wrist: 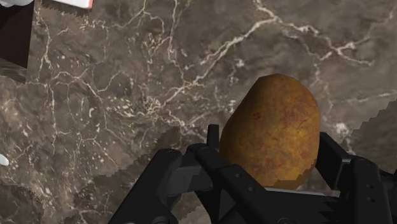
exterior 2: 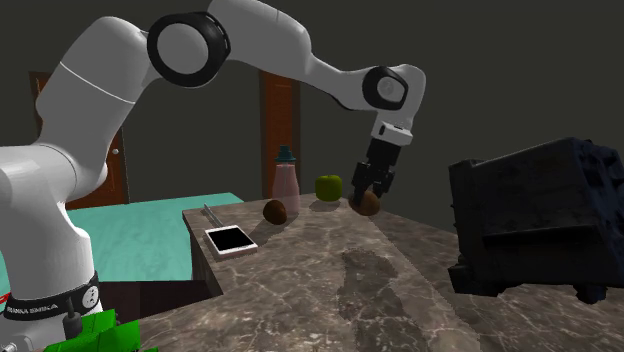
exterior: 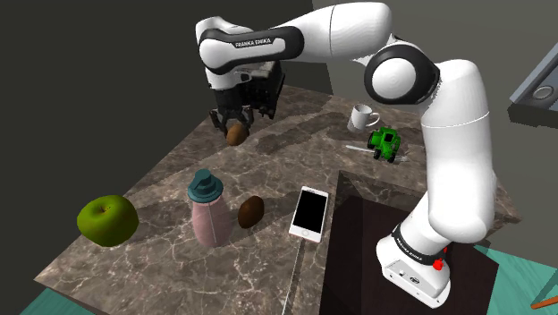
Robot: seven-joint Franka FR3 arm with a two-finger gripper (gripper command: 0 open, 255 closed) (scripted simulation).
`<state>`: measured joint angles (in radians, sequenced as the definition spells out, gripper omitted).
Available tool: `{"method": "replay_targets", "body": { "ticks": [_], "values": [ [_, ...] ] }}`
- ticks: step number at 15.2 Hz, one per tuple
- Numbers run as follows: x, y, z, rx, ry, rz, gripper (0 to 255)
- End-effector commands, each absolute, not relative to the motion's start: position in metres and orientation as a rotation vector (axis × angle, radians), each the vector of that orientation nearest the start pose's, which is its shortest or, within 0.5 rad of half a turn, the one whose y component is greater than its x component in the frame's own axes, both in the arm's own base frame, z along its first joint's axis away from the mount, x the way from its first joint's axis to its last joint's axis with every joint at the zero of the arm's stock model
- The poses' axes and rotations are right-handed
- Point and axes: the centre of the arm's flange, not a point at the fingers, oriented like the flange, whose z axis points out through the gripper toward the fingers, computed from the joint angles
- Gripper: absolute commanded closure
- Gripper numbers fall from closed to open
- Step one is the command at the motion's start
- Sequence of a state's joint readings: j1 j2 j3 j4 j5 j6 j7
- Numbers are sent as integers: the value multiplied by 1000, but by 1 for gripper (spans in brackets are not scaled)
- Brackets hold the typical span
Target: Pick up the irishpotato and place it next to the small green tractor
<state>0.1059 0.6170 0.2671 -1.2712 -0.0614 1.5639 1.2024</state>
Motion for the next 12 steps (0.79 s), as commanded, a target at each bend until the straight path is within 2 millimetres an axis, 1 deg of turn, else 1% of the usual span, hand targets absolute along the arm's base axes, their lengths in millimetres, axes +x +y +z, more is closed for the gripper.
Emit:
{"method": "replay_targets", "body": {
  "ticks": [1,12],
  "values": [
    [656,207,393,-2968,1333,466,255],
    [656,207,452,-2968,1333,466,255]
  ]
}}
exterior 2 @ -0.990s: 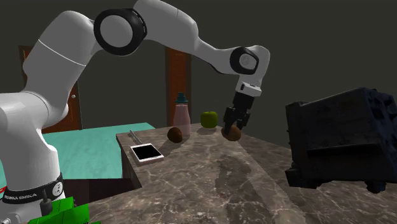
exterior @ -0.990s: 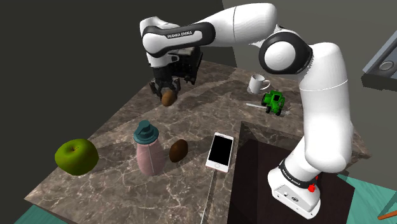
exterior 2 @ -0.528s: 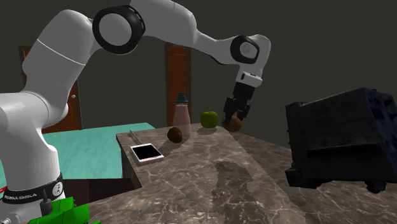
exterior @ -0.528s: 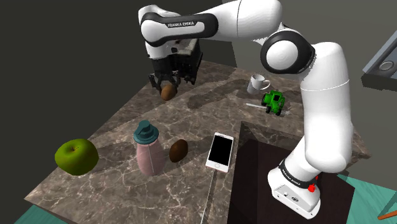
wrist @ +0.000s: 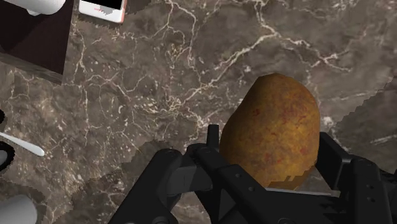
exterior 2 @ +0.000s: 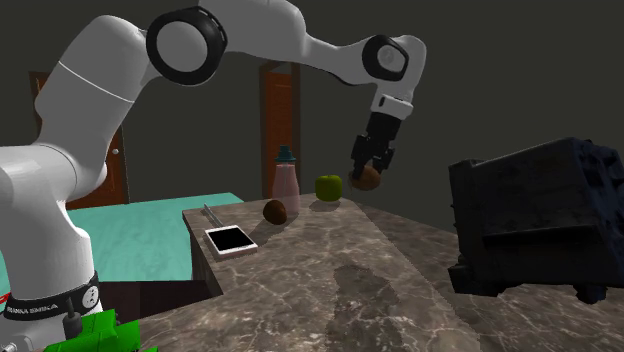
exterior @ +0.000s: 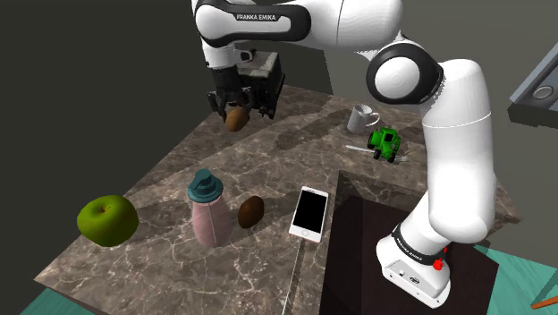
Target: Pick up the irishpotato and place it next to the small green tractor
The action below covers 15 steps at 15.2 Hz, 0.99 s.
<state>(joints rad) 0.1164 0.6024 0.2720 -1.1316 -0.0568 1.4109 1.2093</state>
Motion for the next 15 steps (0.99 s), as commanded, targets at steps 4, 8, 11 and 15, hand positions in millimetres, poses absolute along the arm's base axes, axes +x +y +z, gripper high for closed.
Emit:
{"method": "replay_targets", "body": {
  "ticks": [4,8,11,15],
  "values": [
    [656,207,473,-2968,1333,466,255],
    [656,207,494,-2968,1333,466,255],
    [651,195,501,-2968,1333,466,255],
    [632,146,501,-2968,1333,466,255]
  ]
}}
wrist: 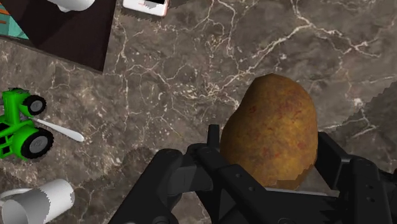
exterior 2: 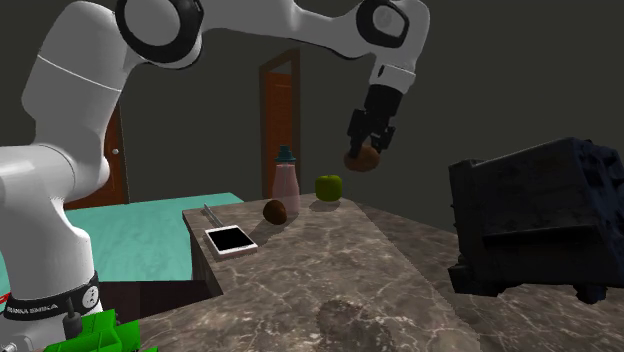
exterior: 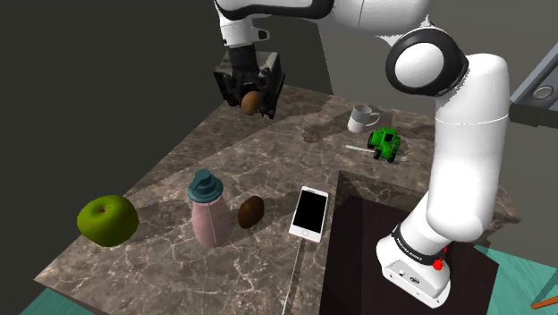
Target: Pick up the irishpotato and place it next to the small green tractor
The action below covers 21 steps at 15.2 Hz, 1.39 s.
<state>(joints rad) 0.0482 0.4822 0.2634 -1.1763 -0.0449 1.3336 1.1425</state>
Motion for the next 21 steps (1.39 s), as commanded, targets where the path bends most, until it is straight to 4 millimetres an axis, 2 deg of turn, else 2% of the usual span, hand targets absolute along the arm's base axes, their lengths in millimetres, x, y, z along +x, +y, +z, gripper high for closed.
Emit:
{"method": "replay_targets", "body": {
  "ticks": [1,21],
  "values": [
    [627,133,501,-2968,1333,466,255],
    [530,-112,502,-2968,1333,466,255]
  ]
}}
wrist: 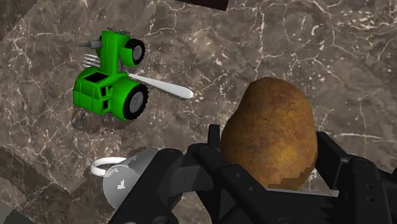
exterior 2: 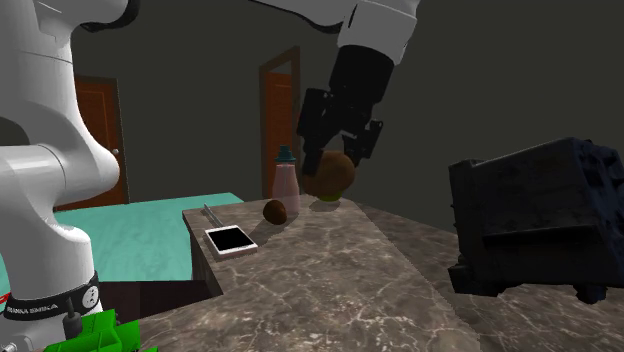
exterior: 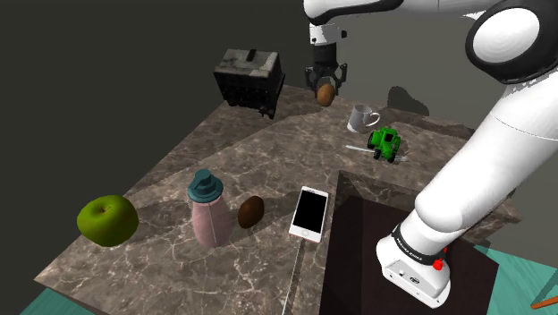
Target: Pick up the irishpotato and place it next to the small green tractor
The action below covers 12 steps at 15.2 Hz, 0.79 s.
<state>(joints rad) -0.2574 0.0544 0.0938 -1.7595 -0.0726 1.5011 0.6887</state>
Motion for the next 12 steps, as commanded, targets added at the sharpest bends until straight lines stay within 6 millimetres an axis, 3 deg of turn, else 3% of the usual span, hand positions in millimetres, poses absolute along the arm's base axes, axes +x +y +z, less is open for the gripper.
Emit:
{"method": "replay_targets", "body": {
  "ticks": [1,7,12],
  "values": [
    [525,-124,502,-2968,1333,466,255],
    [498,-193,502,-2968,1333,466,255],
    [498,-193,475,-2968,1333,466,255]
  ]
}}
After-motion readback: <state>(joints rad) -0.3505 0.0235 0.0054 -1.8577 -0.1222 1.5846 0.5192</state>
